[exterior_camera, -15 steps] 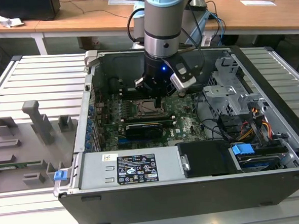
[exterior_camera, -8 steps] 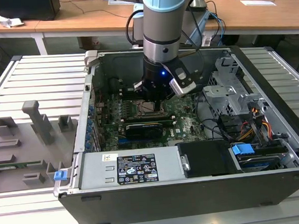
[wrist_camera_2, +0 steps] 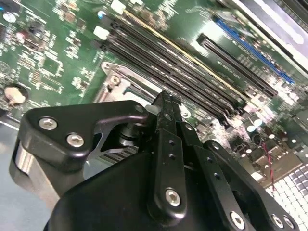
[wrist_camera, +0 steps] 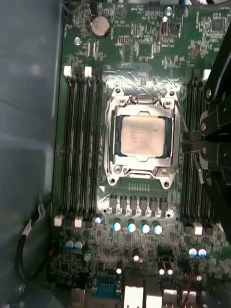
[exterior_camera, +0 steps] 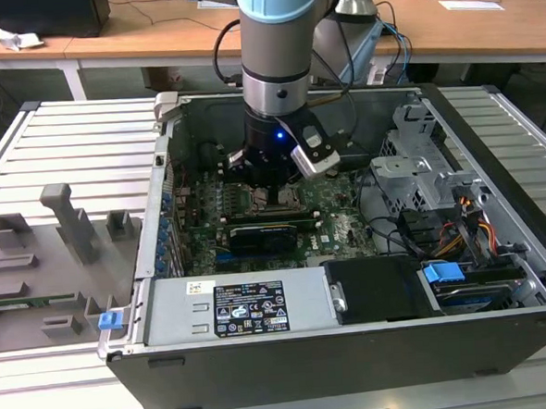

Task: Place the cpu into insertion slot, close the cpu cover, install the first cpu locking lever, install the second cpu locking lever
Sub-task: 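Install the second cpu locking lever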

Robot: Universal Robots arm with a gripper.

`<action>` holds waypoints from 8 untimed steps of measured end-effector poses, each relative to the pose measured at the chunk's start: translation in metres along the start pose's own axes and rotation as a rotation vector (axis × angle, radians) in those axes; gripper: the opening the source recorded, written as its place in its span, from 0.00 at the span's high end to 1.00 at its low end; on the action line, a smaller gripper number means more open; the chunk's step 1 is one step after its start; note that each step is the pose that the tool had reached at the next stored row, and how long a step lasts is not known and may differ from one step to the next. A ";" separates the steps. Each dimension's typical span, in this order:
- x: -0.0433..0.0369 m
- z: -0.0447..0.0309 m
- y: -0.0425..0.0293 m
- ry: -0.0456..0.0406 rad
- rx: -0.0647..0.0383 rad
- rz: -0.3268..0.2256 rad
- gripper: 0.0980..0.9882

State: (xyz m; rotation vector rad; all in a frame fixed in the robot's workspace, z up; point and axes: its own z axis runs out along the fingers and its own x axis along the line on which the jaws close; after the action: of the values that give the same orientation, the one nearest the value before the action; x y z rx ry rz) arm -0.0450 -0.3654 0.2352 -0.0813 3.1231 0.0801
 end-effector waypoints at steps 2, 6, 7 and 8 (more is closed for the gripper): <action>0.0039 0.0002 0.0001 0.0000 0.000 0.000 0.99; 0.0090 0.0063 0.0000 0.0001 0.000 0.000 0.99; 0.0095 0.0087 -0.0002 0.0001 0.000 0.000 0.99; 0.0096 0.0096 -0.0003 0.0001 0.000 0.000 0.99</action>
State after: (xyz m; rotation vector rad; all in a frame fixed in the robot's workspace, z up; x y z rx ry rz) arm -0.0544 -0.3657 0.2254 -0.0816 3.1232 0.0802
